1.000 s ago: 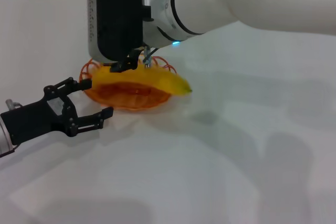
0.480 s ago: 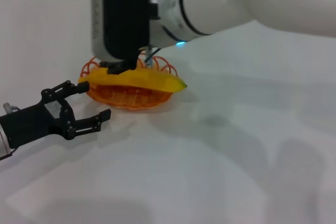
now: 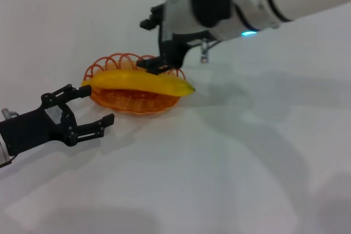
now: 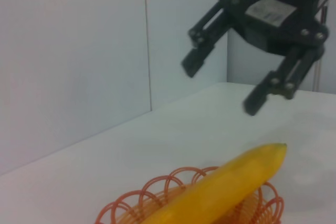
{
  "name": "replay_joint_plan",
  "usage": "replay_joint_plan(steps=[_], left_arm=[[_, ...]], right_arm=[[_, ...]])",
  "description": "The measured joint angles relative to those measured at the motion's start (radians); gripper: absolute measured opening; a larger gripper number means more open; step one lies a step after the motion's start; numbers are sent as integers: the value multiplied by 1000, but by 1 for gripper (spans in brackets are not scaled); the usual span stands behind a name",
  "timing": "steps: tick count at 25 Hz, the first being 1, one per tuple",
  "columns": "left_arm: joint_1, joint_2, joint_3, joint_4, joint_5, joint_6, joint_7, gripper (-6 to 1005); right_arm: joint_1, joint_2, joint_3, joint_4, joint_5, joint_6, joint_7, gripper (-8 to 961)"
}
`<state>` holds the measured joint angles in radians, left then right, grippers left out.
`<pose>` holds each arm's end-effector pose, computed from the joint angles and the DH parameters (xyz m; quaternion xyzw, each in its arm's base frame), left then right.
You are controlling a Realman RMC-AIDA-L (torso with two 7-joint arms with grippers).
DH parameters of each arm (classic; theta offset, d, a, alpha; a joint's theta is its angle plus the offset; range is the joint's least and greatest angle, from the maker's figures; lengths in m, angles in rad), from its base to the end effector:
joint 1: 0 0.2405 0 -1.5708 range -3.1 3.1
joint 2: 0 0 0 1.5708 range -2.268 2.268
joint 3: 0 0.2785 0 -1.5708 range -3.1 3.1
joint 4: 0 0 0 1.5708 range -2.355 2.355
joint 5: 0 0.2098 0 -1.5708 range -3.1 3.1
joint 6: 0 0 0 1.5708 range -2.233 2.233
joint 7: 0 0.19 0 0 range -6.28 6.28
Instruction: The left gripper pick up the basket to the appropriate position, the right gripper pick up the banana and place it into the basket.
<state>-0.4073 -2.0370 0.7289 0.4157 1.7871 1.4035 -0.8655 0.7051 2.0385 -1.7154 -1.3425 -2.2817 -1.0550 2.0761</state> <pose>-0.3212 0.3313 -0.0597 -0.9288 -0.1391 -0.2317 0.2536 0.0892 0.4046 -0.1089 -0.9785 -0.0780 -0.0385 0.1870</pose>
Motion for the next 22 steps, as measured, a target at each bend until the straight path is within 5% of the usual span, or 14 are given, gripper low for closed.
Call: replay_joint_plan(steps=[13,22], left_arm=[[9,-2,-9,0,-6,5,20,907],[11,-4,-10,0,-17,9,27,907]], right_arm=[[-153,-2,304,-39,250,-284,-232,744],[-180,-6,528,157,366,-406,-401,743]])
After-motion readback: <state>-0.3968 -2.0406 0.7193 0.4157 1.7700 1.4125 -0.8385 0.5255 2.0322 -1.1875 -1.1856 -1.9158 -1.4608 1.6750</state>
